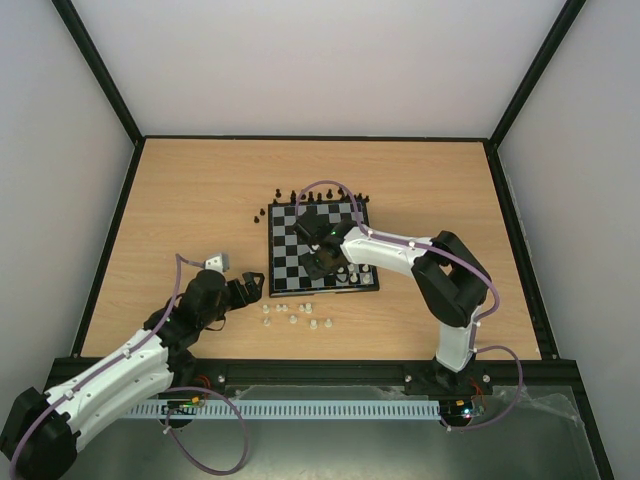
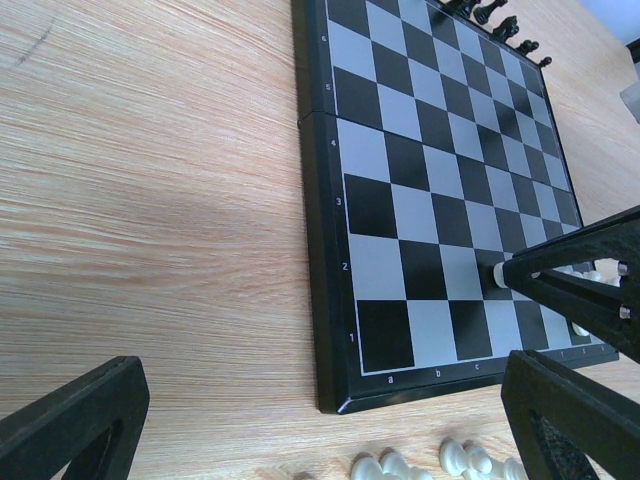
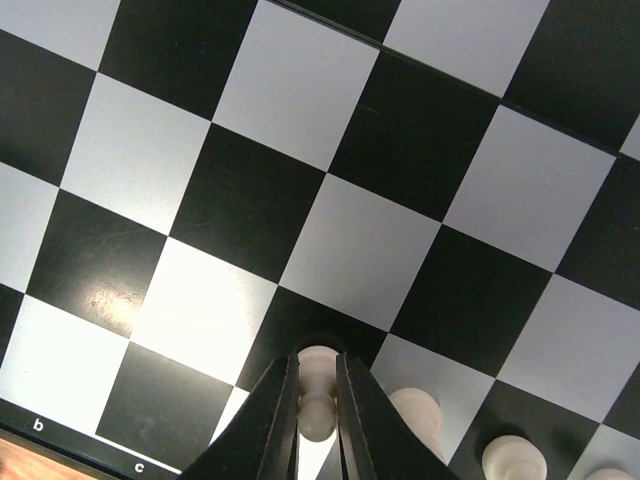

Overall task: Set up the chess pieces on the board
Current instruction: Place the chess piece on the chessboard.

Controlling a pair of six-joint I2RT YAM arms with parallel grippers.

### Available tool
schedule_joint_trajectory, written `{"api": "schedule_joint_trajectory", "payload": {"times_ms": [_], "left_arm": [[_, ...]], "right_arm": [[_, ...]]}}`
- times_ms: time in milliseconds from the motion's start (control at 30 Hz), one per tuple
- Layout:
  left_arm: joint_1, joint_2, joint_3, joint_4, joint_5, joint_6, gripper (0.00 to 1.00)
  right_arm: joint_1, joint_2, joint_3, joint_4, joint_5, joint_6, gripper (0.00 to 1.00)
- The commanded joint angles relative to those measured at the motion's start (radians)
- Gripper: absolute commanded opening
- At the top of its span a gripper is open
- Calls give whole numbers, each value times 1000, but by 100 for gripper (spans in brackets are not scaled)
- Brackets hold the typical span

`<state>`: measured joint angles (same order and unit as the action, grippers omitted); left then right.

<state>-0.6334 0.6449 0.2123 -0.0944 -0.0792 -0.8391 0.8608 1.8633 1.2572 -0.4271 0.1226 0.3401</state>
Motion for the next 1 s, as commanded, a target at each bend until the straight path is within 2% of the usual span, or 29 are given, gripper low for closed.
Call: {"api": "schedule_joint_trajectory", "payload": {"times_ms": [0, 333, 567, 767, 967], "left_arm": [[6, 11, -7, 27, -4, -2, 100], [5, 27, -7, 39, -5, 0, 100], [7, 30, 0, 36, -10, -1, 99], [6, 22, 9, 24, -19, -4, 100], [7, 7, 13, 5, -28, -9, 100]], "right_arm": [[-3, -6, -6, -22, -18, -15, 12], [-3, -7, -8, -20, -18, -19, 24], [26, -113, -35, -4, -18, -25, 29], [92, -163, -30, -45, -69, -26, 30], [166, -130, 11, -84, -89, -35, 30]]}}
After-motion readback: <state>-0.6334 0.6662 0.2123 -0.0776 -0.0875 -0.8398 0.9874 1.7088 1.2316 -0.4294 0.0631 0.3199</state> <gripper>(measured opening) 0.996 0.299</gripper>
